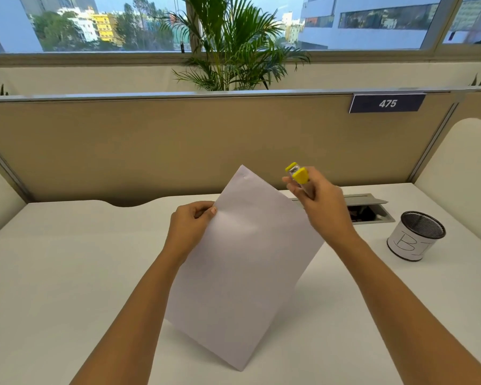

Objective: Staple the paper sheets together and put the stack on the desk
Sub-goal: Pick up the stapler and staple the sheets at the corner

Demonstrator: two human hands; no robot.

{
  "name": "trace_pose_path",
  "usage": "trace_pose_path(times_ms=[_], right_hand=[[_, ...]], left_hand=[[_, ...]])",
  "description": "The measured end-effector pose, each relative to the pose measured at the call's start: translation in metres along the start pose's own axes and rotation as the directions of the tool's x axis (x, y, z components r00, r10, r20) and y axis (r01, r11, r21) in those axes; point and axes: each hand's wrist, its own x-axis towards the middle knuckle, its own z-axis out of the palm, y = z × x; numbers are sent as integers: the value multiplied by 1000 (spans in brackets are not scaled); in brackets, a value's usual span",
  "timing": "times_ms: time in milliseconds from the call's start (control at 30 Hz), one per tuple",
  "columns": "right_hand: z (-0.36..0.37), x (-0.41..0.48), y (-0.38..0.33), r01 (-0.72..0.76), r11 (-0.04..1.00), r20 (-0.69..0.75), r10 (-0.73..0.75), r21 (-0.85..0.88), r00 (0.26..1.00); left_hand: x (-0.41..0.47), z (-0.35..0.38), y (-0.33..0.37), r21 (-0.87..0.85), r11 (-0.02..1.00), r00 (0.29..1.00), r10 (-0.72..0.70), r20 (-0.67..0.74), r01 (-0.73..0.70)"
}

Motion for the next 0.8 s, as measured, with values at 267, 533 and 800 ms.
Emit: trace_pose_path(times_ms=[267,533,800], right_hand=[[23,2,-10,46,996,81,-39,-82,996],[25,-5,-6,-129,991,84,132,-38,988],[33,-24,-9,-339,915,194,300,218,934]], left_hand=[[-2,0,4,-8,1000,998,29,51,-29],[1,-14,11,101,990,976,75,206,-97],[2,-7,29,134,967,958,185,220,-217]])
